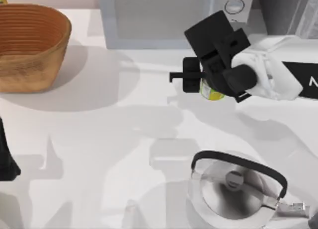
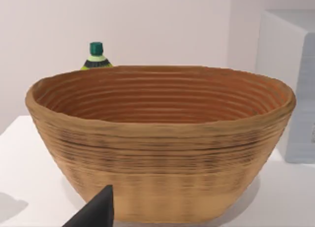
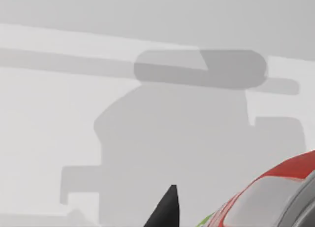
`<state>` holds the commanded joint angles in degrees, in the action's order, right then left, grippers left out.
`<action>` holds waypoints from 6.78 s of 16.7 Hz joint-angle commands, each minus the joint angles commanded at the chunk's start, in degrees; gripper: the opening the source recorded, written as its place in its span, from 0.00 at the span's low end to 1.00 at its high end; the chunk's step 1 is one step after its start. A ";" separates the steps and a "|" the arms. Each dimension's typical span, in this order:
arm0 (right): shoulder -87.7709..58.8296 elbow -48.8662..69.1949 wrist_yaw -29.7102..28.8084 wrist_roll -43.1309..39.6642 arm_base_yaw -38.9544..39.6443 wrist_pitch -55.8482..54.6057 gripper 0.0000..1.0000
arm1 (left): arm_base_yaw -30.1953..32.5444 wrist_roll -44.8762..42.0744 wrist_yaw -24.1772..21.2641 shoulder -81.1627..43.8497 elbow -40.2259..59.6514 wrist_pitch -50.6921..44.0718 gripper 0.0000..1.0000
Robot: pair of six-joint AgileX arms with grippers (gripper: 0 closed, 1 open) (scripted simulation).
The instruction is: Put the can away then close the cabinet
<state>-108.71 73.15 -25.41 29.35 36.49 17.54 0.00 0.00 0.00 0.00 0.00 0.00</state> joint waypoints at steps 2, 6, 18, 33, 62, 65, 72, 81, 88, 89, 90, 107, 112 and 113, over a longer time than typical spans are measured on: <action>2.71 3.61 0.04 -0.10 -0.03 6.33 0.00 | 0.00 0.00 0.00 0.00 0.00 0.00 1.00; 6.15 7.72 0.15 -0.44 -0.11 12.95 0.00 | 0.00 0.00 0.00 0.00 0.00 0.00 1.00; 22.23 -4.86 5.04 -6.21 -1.70 4.41 0.00 | 0.00 0.00 0.00 0.00 0.00 0.00 1.00; 101.28 -65.59 23.19 -26.87 -30.99 -17.22 0.00 | 0.00 0.00 0.00 0.00 0.00 0.00 1.00; 64.74 -2.05 16.69 -25.92 -30.40 -6.63 0.00 | 0.00 0.00 0.00 0.00 0.00 0.00 1.00; 54.26 10.16 15.46 -25.73 -28.87 -3.26 0.00 | 0.00 0.00 0.00 0.00 0.00 0.00 1.00; 34.53 25.72 14.24 -27.84 -26.14 5.61 0.00 | 0.00 0.00 0.00 0.00 0.00 0.00 1.00; 31.83 27.08 14.24 -28.09 -26.06 6.91 0.00 | 0.00 0.00 0.00 0.00 0.00 0.00 1.00; 15.06 48.23 15.45 -28.10 -27.77 12.75 0.00 | 0.00 0.00 0.00 0.00 0.00 0.00 1.00; 11.91 52.95 15.72 -28.05 -28.13 13.78 0.00 | 0.00 0.00 0.00 0.00 0.00 0.00 1.00; 8.80 57.71 16.02 -28.01 -28.49 14.79 0.00 | 0.00 0.00 0.00 0.00 0.00 0.00 1.00; -10.85 84.56 18.34 -28.23 -30.83 21.33 0.30 | 0.00 0.00 0.00 0.00 0.00 0.00 1.00; -10.85 84.56 18.34 -28.23 -30.83 21.33 0.68 | 0.00 0.00 0.00 0.00 0.00 0.00 1.00; -10.85 84.56 18.34 -28.23 -30.83 21.33 0.75 | 0.00 0.00 0.00 0.00 0.00 0.00 1.00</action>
<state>-119.56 157.71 -7.07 1.12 5.66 38.87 0.00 0.00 0.00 0.00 0.00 0.00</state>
